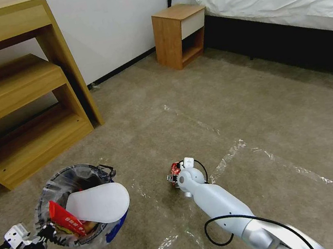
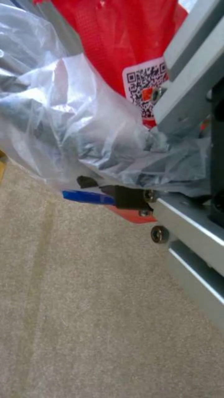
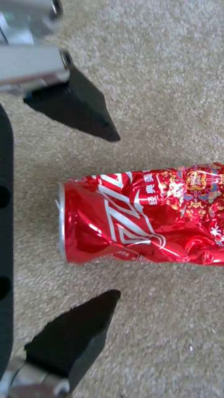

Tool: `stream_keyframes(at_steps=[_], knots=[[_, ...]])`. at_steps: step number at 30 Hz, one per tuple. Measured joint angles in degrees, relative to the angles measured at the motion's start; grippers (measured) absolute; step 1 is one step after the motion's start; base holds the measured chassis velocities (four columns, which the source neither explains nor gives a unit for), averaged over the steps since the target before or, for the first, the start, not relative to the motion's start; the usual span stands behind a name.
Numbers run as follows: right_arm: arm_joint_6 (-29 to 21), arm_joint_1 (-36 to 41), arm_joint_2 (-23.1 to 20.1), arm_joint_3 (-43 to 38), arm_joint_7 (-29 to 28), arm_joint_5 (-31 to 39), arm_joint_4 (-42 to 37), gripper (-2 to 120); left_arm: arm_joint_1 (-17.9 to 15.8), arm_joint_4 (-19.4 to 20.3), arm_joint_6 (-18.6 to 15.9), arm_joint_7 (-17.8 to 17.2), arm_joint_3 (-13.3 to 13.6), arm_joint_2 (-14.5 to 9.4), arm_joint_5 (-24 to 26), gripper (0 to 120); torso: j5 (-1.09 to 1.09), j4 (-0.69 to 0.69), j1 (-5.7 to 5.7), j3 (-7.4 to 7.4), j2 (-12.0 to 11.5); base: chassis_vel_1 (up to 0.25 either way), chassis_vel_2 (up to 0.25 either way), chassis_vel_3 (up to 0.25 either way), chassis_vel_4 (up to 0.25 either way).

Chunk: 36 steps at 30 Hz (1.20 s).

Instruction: Pick up the trash bin and place the garbage on the floor into it.

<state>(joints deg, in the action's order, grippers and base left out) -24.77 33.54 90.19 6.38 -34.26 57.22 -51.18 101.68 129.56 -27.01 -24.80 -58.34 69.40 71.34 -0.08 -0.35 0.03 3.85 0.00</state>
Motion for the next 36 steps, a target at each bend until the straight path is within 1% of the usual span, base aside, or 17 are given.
stream_keyframes(at_steps=[2, 5, 6, 8, 9, 10, 11, 13, 14, 17, 18, 20, 22, 24, 25, 31, 36], knots=[[0.56, -0.13, 0.39, -0.07, 0.62, -0.56, 0.87, 88, 0.08, 0.2, 0.07, 0.01, 0.0, 0.0, 0.05, 1, 0.0, 0.0, 0.0, 0.0, 0.0, 0.0, 0.0, 0.0, 0.0], [1.48, -0.2, 1.31, -0.33, 2.0, -1.78, 2.62, 77, 0.25, 0.87, 0.17, 0.03, 0.01, 0.13, 0.15, 1, 0.01, 0.0, 0.0, 0.0, 0.0, 0.0, 0.0, 0.0, 0.0], [1.48, -0.2, 1.31, -0.33, 2.0, -1.78, 2.62, 77, 0.25, 0.87, 0.17, 0.03, 0.01, 0.13, 0.15, 1, 0.01, 0.0, 0.0, 0.0, 0.0, 0.0, 0.0, 0.0, 0.0], [2.39, -0.41, 1.71, -0.41, 3.12, -2.7, 4.05, 67, 0.39, 1.18, 0.3, 0.05, 0.01, 0.17, 0.2, 1, 0.01, 0.0, 0.0, 0.0, 0.0, 0.0, 0.0, 0.0, 0.0], [2.73, -0.45, 1.74, -0.44, 3.58, -2.96, 4.43, 63, 0.48, 1.28, 0.36, 0.05, 0.03, 0.2, 0.2, 1, 0.01, 0.0, 0.0, 0.0, 0.0, 0.0, 0.0, 0.0, 0.0], [2.73, -0.45, 1.74, -0.44, 3.58, -2.96, 4.43, 63, 0.48, 1.28, 0.36, 0.05, 0.03, 0.2, 0.2, 1, 0.01, 0.0, 0.0, 0.0, 0.0, 0.0, 0.0, 0.0, 0.0], [3.14, -0.5, 1.73, -0.5, 4.16, -3.3, 4.82, 57, 0.62, 1.47, 0.4, 0.1, 0.08, 0.23, 0.21, 1, 0.01, 0.0, 0.0, 0.0, 0.0, 0.0, 0.0, 0.0, 0.0], [3.83, -0.64, 1.7, -0.59, 5.01, -3.73, 5.35, 48, 0.73, 1.79, 0.44, 0.22, 0.18, 0.31, 0.24, 1, 0.01, 0.0, 0.0, 0.0, 0.0, 0.0, 0.0, 0.0, 0.0], [3.83, -0.64, 1.7, -0.59, 5.01, -3.73, 5.35, 48, 0.73, 1.79, 0.44, 0.22, 0.18, 0.31, 0.24, 1, 0.01, 0.0, 0.0, 0.0, 0.0, 0.0, 0.0, 0.0, 0.0], [5.0, -0.84, 1.77, -0.73, 6.0, -4.62, 6.34, 33, 0.77, 1.87, 0.47, 0.26, 0.38, 0.39, 0.25, 1, 0.01, 0.0, 0.0, 0.0, 0.0, 0.0, 0.0, 0.0, 0.0], [5.0, -0.84, 1.77, -0.73, 6.0, -4.62, 6.34, 33, 0.77, 1.87, 0.47, 0.26, 0.38, 0.39, 0.25, 1, 0.01, 0.0, 0.0, 0.0, 0.0, 0.0, 0.0, 0.0, 0.0], [5.21, -0.75, 1.47, -0.66, 6.16, -4.82, 6.09, 25, 0.76, 1.87, 0.52, 0.27, 0.45, 0.38, 0.25, 1, 0.01, 0.0, 0.0, -0.01, 0.0, 0.0, 0.0, 0.0, 0.0], [5.22, -0.62, 1.27, -0.59, 6.16, -4.87, 5.86, 22, 0.73, 1.89, 0.53, 0.27, 0.5, 0.39, 0.25, 1, 0.01, 0.0, 0.0, -0.01, 0.0, 0.0, 0.0, 0.0, 0.0], [5.28, -0.41, 0.7, -0.35, 6.18, -4.99, 5.29, 16, 0.67, 1.99, 0.53, 0.27, 0.56, 0.4, 0.24, 1, 0.02, 0.0, 0.0, -0.01, 0.0, 0.0, 0.0, 0.0, 0.0], [5.28, -0.41, 0.7, -0.35, 6.18, -4.99, 5.29, 16, 0.67, 1.99, 0.53, 0.27, 0.56, 0.4, 0.24, 1, 0.02, 0.0, 0.0, -0.01, 0.0, 0.0, 0.0, 0.0, 0.0], [5.23, 0.4, -0.72, 0.11, 5.96, -5.02, 3.71, 1, 0.54, 1.99, 0.54, 0.27, 0.88, 0.65, 0.09, 1, 0.01, 0.0, 0.0, 0.0, 0.0, 0.0, 0.0, 0.0, 0.0], [5.16, 1.39, -1.93, 0.39, 5.73, -4.89, 1.06, 0, 0.33, 1.66, 0.57, 0.27, 0.99, 0.84, -0.06, 1, 0.0, -0.01, 0.0, 0.0, 0.0, 0.0, 0.0, 0.0, 0.0]])
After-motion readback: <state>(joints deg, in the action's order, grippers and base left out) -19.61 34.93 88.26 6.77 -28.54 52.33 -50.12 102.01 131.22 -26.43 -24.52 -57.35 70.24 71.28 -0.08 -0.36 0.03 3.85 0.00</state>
